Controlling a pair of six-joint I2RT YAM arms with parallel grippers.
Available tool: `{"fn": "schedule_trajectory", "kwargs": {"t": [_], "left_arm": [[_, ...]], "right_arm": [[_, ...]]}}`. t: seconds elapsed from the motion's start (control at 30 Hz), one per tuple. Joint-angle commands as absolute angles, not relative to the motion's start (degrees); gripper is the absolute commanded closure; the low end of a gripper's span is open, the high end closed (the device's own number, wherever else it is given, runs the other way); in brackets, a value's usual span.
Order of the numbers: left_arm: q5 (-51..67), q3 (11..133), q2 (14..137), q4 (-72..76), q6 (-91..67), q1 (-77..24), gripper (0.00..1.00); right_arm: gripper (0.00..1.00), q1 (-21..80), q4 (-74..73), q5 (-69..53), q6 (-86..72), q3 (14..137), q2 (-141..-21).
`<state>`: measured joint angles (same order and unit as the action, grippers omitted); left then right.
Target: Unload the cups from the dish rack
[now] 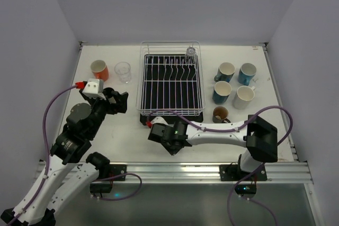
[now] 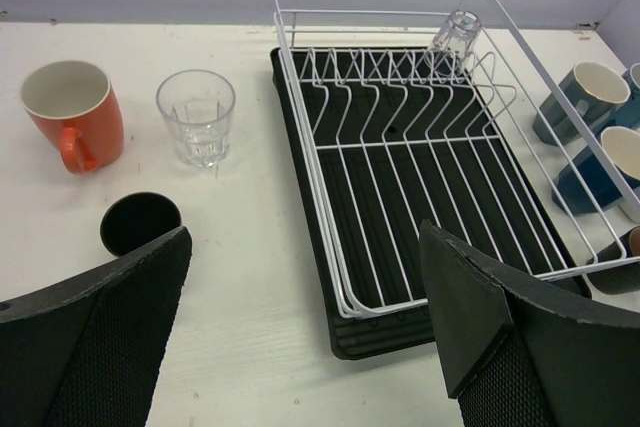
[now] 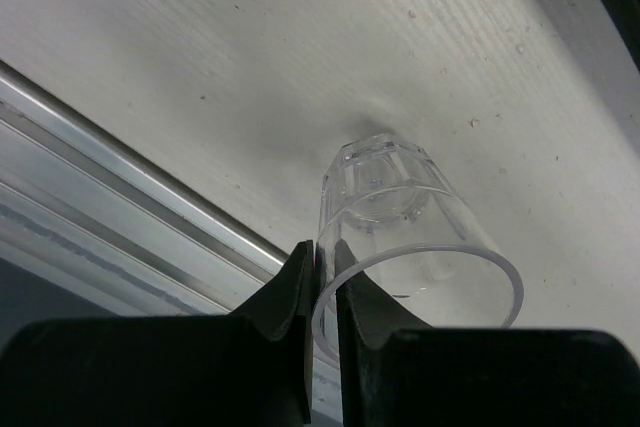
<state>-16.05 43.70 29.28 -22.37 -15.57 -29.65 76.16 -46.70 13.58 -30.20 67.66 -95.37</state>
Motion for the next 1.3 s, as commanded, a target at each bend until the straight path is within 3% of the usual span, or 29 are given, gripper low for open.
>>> {"fn": "schedule_trajectory", "kwargs": {"t": [0.0, 0.13, 0.3, 0.43, 0.63, 0.7, 0.8, 1.03, 1.17, 1.27], "left_arm": [[-17.9, 43.2, 28.0, -21.1, -14.2, -29.7, 0.02], [-18.0, 42.9, 27.6, -20.9, -14.3, -29.7, 0.02], [-18.3, 43.2, 27.1, -20.8, -14.5, -29.7, 0.02], [-17.9, 43.8, 27.4, -20.7, -14.6, -29.7, 0.02], [-13.9, 47.4, 30.9, -19.8, -15.8, -29.7, 0.02], [-11.1, 49.5, 33.3, -18.5, -16.8, -29.7, 0.02], [-5.5, 52.7, 38.0, -16.2, -18.7, -29.7, 0.03], [5.9, 56.2, 55.1, -6.9, -24.7, -29.9, 0.08], [6.3, 60.4, 65.5, -1.8, -25.8, -30.4, 0.11], [5.0, 66.1, 74.8, -1.1, -25.1, -31.3, 0.14]], "right_arm": [[0.96, 76.3, -44.1, 14.2, -29.0, 69.3, -96.5], [0.93, 76.4, -42.8, 13.6, -28.7, 69.2, -98.9], [0.72, 76.4, -42.6, 14.0, -28.6, 69.3, -98.6], [0.62, 76.6, -42.9, 15.3, -29.1, 69.6, -96.4], [0.41, 77.0, -42.1, 16.8, -30.1, 70.8, -86.9], [0.38, 77.0, -41.4, 17.8, -30.1, 70.8, -81.0], [0.38, 76.9, -39.6, 20.7, -29.7, 69.2, -71.1], [0.52, 74.1, -30.0, 32.6, -28.0, 61.6, -49.4], [0.63, 66.7, -24.8, 32.3, -26.9, 56.6, -39.9], [0.66, 59.6, -22.1, 28.8, -26.8, 54.4, -35.5]]}}
